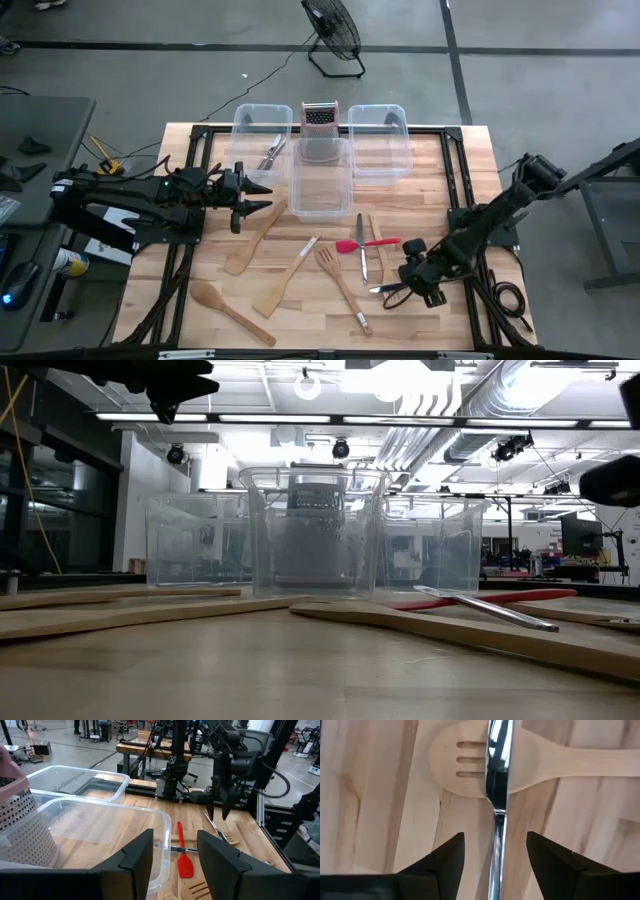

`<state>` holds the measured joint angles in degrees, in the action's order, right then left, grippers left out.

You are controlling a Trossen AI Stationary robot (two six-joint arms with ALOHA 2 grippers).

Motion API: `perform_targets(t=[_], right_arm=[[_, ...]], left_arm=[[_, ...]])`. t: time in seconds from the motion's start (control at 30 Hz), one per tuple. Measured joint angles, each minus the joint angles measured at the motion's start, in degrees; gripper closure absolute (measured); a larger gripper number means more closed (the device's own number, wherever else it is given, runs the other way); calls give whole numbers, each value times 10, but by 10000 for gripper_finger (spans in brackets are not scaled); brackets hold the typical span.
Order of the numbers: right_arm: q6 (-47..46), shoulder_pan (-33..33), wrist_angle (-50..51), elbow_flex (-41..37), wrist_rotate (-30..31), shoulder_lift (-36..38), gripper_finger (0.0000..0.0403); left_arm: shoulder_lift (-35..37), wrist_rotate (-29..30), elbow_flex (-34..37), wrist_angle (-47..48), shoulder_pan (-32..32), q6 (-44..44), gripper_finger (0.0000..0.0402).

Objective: Pick & Place Kitchen Items
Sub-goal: Put the silver knife into the left transparent bin

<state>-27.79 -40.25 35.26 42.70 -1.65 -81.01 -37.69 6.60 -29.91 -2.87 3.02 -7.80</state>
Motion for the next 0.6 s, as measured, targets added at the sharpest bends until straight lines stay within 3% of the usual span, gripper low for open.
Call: perform_targets(t=[0.6], right_arm=[[-8,-19,-47,2,66,-97,230]], left_arm=[[0,0,0,0,0,0,250]])
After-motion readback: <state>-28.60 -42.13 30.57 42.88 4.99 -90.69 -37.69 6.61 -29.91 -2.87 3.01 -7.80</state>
